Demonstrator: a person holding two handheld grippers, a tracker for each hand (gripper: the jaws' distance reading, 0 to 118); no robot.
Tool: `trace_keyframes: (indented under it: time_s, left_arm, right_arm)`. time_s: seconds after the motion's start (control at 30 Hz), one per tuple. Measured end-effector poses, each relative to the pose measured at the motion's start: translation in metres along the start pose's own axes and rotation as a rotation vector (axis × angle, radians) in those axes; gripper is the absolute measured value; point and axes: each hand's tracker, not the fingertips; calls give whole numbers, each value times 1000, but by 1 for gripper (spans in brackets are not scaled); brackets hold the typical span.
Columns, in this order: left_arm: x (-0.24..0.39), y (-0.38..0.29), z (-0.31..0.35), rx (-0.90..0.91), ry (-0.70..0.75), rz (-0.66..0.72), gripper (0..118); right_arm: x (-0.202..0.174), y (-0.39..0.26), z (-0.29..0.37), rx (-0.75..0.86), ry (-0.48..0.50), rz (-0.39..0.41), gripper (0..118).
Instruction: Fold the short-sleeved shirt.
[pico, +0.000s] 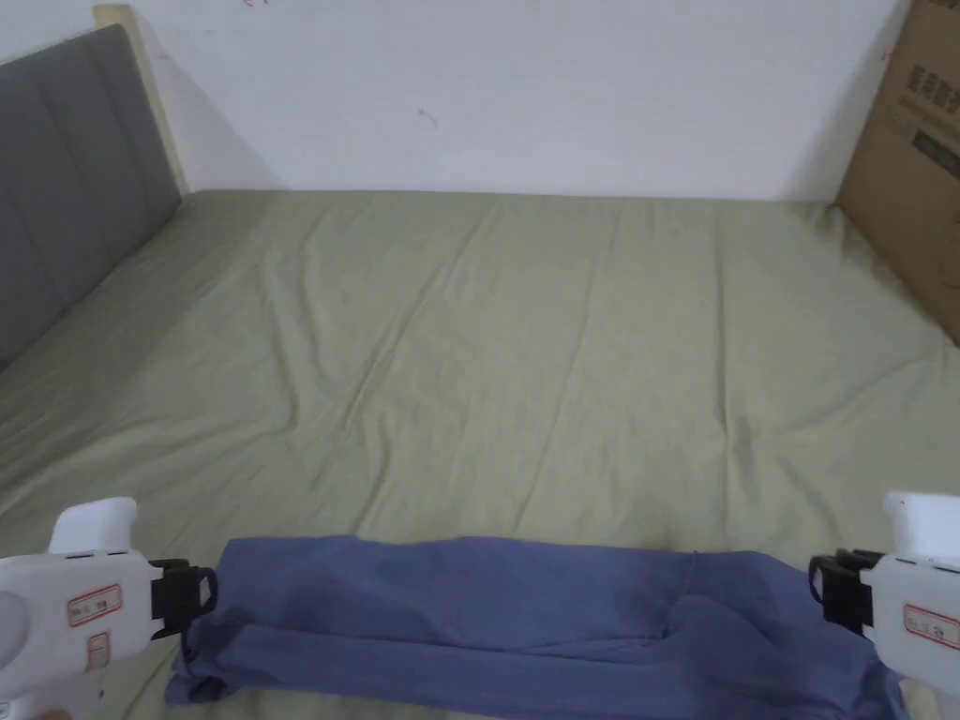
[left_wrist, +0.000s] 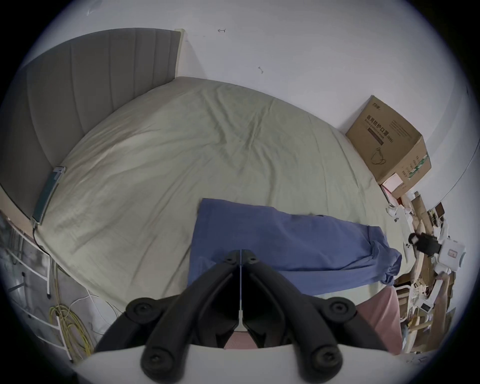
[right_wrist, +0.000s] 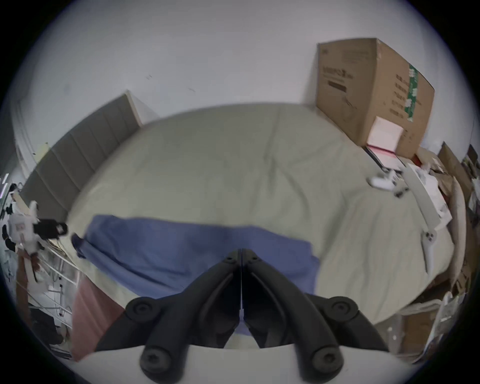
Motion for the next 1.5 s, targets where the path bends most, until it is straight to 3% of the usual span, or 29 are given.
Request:
trace_keyframes:
  time_s: [0.2, 0.23, 0.3, 0.33, 0.37, 0.4, 0.5, 0.63, 0.67, 0.7, 0.73, 0.77, 0.83, 0.93, 1.13, 1.23, 1.5]
  left_arm:
    - [-24, -9, -16, -6, 23, 114, 2]
    - [-31, -10, -18, -6, 16, 133, 12]
    - [-47, -13, -23, -29, -8, 200, 63]
    - [-53, -15, -28, -38, -8, 232, 82]
    - [-60, -19, -32, -34, -14, 265, 97]
    - [-67, -22, -36, -39, -14, 294, 99]
    - [-82, -35, -52, -56, -51, 431, 99]
    - [-91, -52, -76, -111, -164, 560, 98]
    - [-91, -53, -77, -91, -138, 549, 88]
    - [-91, -52, -76, -81, -127, 552, 68]
    - [-88, -50, -73, -76, -103, 576, 34]
    - [-88, -48, -71, -77, -59, 561, 10]
    - [-86, -49, -77, -89, -107, 589, 10]
    - [-69, -40, -75, -112, -28, 433, 10]
    - [-46, -8, -43, -21, -66, 379, 10]
    - [3, 13, -31, 8, -91, 214, 10]
    - [163, 20, -49, -57, -332, -216, 10]
  right_arm:
    - [-56, 16, -33, 22, 53, -29, 1]
    - [-64, 16, -38, 15, 65, -34, 1]
    - [-78, 14, -47, 4, 77, -30, 1]
    - [-84, 13, -52, -5, 78, -19, 1]
    - [-91, 11, -56, -13, 75, -6, 1]
    - [-95, 9, -60, -24, 72, 4, 1]
    - [-104, 2, -69, -62, 97, 12, 1]
    - [-109, -4, -78, -127, 100, 79, 1]
    - [-108, -5, -79, -130, 95, 82, 1]
    - [-106, -4, -78, -131, 98, 77, 1]
    - [-104, -4, -79, -134, 100, 67, 1]
    - [-101, -4, -79, -136, 101, 49, 1]
    - [-95, -3, -80, -138, 98, 27, 1]
    - [-85, -4, -79, -139, 79, 1, 1]
    - [-53, -6, -68, -126, 70, -81, 1]
    - [-36, -6, -62, -110, 55, -116, 1]
    - [8, -16, -48, -89, 35, -244, 1]
